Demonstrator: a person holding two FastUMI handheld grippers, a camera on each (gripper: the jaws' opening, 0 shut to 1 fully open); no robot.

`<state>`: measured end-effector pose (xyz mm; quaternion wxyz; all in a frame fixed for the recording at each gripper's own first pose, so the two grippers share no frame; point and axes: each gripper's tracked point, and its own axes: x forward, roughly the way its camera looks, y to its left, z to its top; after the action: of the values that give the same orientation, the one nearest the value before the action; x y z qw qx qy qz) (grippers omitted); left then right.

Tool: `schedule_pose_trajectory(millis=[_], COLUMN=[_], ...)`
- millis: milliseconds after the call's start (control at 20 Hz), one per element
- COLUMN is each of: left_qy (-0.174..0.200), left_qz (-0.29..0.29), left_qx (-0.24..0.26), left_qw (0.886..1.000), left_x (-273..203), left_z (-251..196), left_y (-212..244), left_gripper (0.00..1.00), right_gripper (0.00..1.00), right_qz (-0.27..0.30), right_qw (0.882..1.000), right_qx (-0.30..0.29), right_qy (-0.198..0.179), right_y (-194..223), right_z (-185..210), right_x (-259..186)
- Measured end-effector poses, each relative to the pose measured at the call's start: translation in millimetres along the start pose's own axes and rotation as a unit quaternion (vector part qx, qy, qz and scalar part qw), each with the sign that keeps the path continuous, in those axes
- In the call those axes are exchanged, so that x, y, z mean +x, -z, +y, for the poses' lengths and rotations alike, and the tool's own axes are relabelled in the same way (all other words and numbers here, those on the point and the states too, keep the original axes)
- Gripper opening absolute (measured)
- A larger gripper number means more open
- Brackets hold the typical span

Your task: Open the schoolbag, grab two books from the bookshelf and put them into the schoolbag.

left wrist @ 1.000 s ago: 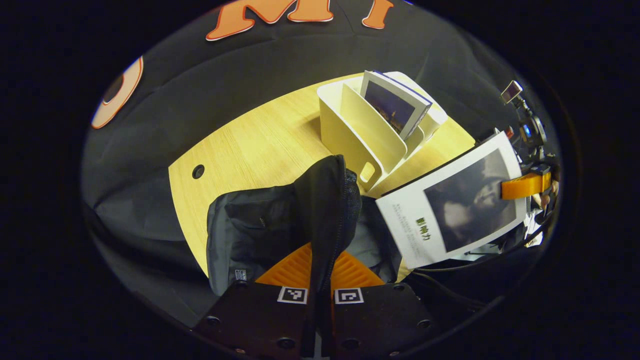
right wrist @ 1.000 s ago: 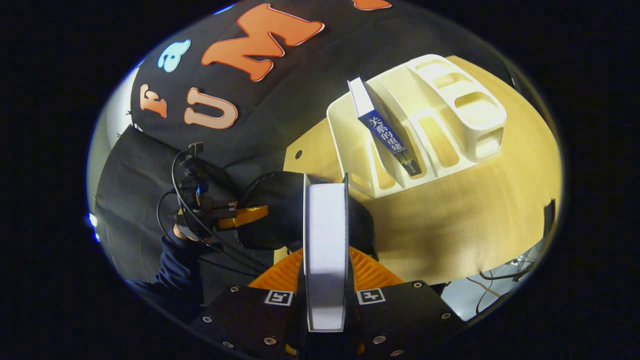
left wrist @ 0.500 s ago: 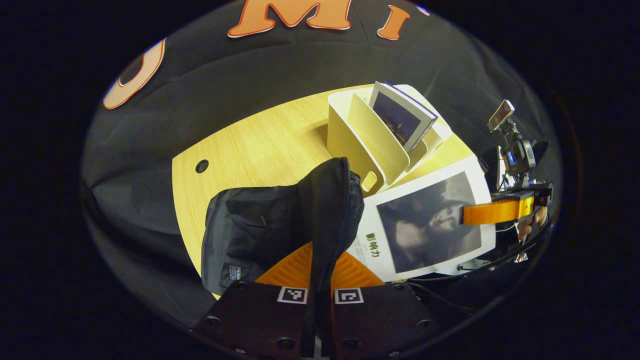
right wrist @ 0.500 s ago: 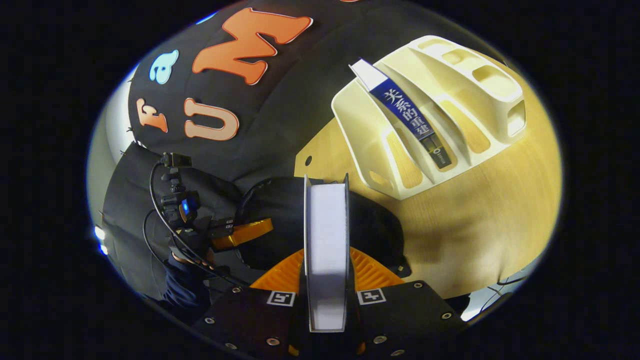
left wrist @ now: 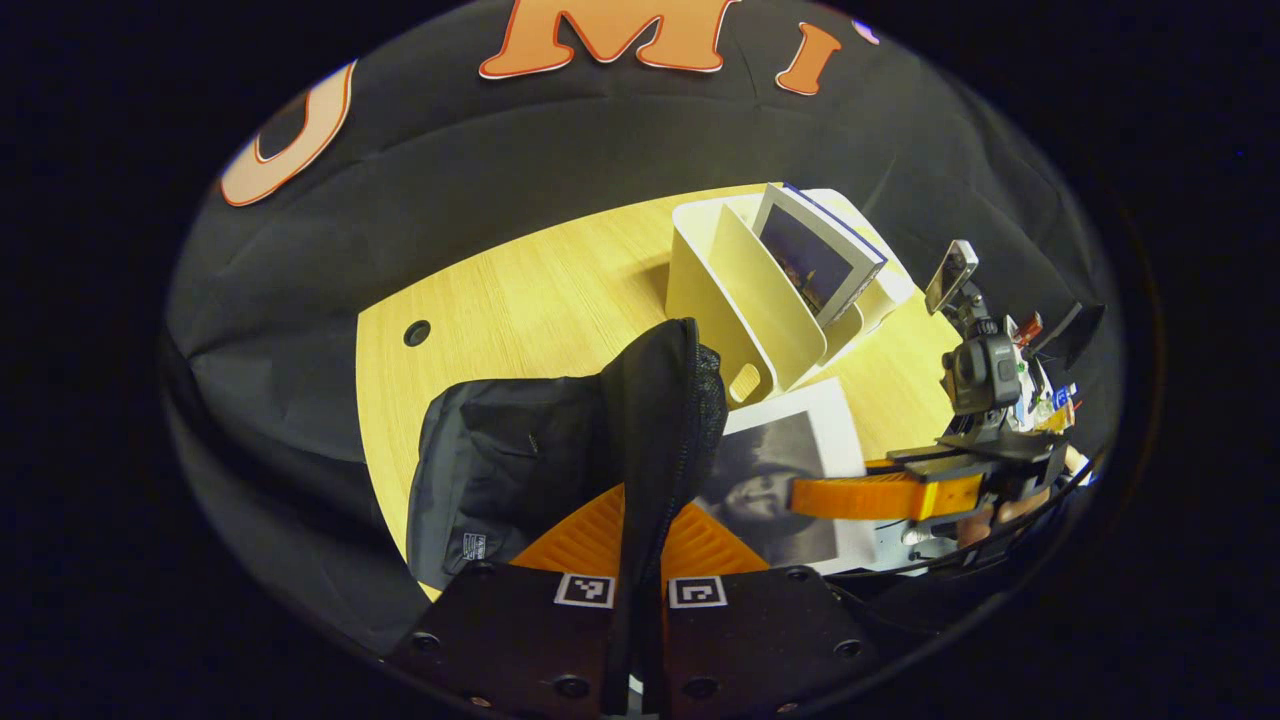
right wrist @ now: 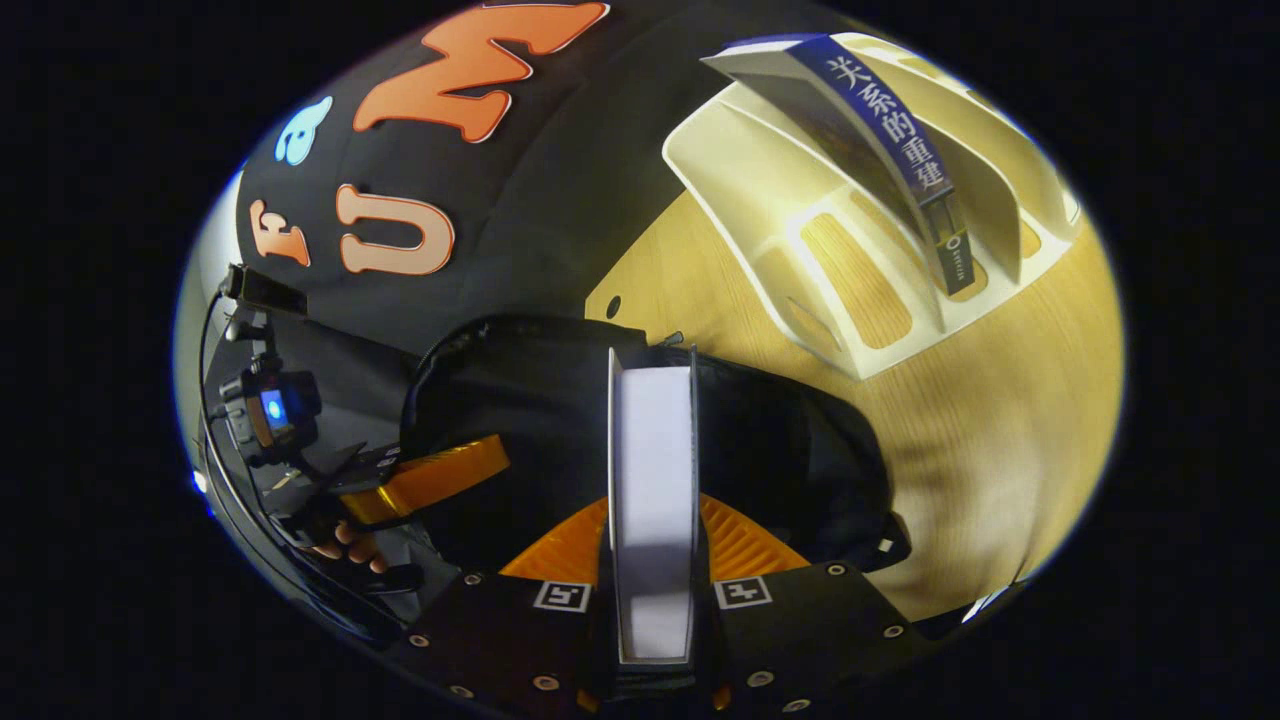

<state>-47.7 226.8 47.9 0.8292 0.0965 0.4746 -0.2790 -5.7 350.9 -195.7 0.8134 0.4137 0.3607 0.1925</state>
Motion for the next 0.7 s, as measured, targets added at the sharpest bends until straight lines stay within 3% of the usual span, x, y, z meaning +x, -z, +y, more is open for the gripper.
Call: schedule_pose_trajectory(millis=[200,700], left_qy=[0.006,0.037], left_qz=[-0.012,-0.024], left_qx=[0.005,0.022], left_qw=[1.0,0.999], left_x=[2.3,8.4], left_z=[-0.2,-3.5], left_y=[-4.0,-6.1], left_gripper=[0.06,0.06], right_gripper=[0.3,0.31], right_qz=[-0.029,-0.072], right_qw=[0.999,0.995], right_qx=[0.042,0.072], right_qy=[-0.013,-0.019], right_y=[2.9,2.3], right_z=[2.7,2.5], right_x=[31.0,83.7])
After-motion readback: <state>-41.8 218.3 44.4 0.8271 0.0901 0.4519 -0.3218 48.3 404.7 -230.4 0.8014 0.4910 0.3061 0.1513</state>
